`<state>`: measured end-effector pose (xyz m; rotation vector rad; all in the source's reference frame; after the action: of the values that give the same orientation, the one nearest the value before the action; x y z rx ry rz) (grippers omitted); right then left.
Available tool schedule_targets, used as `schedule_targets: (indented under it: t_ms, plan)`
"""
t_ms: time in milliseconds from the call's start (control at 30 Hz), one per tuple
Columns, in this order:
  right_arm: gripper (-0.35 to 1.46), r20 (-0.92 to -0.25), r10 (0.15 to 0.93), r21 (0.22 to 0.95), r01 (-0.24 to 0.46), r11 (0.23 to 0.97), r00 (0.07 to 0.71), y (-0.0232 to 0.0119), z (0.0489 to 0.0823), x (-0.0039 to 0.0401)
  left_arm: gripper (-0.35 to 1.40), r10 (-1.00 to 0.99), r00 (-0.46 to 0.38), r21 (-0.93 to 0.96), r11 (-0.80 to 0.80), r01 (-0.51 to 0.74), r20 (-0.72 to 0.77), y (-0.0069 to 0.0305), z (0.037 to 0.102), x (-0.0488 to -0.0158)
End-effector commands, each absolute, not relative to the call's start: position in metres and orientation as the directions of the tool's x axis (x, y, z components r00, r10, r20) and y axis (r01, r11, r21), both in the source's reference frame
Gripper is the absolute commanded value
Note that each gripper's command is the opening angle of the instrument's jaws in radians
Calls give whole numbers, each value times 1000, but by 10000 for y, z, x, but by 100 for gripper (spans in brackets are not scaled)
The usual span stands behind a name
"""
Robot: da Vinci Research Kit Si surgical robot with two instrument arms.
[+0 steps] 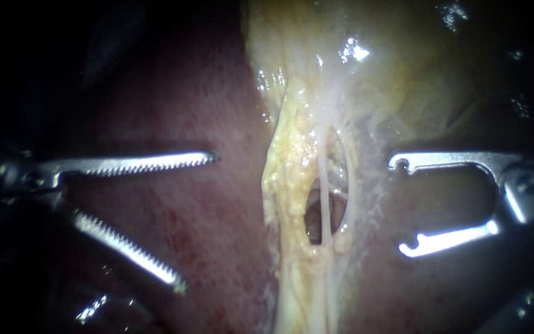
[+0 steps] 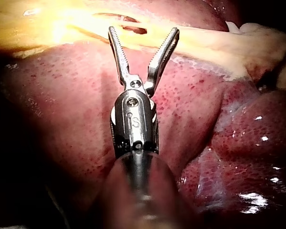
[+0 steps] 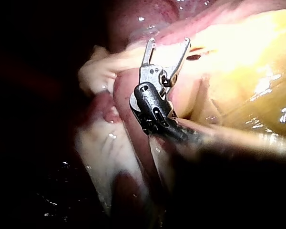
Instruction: Grabbing gallbladder
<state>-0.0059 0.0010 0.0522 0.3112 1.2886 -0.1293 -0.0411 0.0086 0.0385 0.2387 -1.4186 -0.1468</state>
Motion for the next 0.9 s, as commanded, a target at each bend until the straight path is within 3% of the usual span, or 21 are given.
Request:
schedule_targets:
  t_ms: [33,567,900]
  plan:
    - [60,-957,78,155,267,951,278,10,523,-59,99,-244,147,253,967,-41,958,88,382,-410]
    - [60,-957,78,155,266,951,278,11,524,-59,74,-510,207,479,858,183,835,103,383,-435]
    - [60,-956,84,161,264,951,280,11,524,-59,39,-597,218,545,798,258,772,116,395,-458]
